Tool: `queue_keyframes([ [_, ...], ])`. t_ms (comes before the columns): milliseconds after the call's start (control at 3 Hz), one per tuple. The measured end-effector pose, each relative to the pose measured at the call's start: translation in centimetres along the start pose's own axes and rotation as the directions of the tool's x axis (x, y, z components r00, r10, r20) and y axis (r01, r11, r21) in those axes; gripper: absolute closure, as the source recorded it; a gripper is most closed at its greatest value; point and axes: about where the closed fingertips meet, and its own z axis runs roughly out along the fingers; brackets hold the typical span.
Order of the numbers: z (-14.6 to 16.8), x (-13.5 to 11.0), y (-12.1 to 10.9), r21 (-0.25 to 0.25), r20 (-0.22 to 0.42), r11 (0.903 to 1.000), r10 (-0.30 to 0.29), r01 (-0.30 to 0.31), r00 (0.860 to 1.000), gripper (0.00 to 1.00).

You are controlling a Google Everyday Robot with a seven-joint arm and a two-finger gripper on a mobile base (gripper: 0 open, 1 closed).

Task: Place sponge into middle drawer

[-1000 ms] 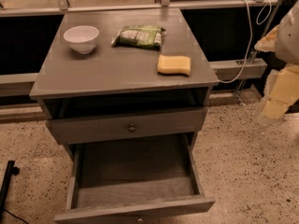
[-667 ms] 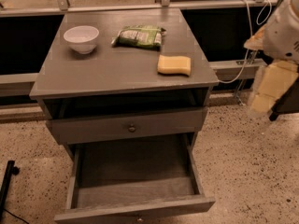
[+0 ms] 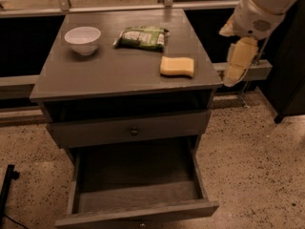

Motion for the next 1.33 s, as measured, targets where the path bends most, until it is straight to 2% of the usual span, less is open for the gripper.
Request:
queue_keyframes([
  [333, 2.4, -1.8, -3.5, -0.006, 0.029, 0.9996, -0.029, 0.029, 0.999, 0.00],
  [667, 7.0, -4.1, -5.4, -0.069, 0.052, 0.9958, -0.056, 0.060, 0.997, 0.00],
  [1000, 11.4, -5.7, -6.2, -0.139, 0.069, 0.9871, -0.069, 0.078, 0.995, 0.06],
  [1333, 14.1, -6.7, -6.5, -0.182, 0.083, 0.9794, -0.073, 0.087, 0.994, 0.23],
])
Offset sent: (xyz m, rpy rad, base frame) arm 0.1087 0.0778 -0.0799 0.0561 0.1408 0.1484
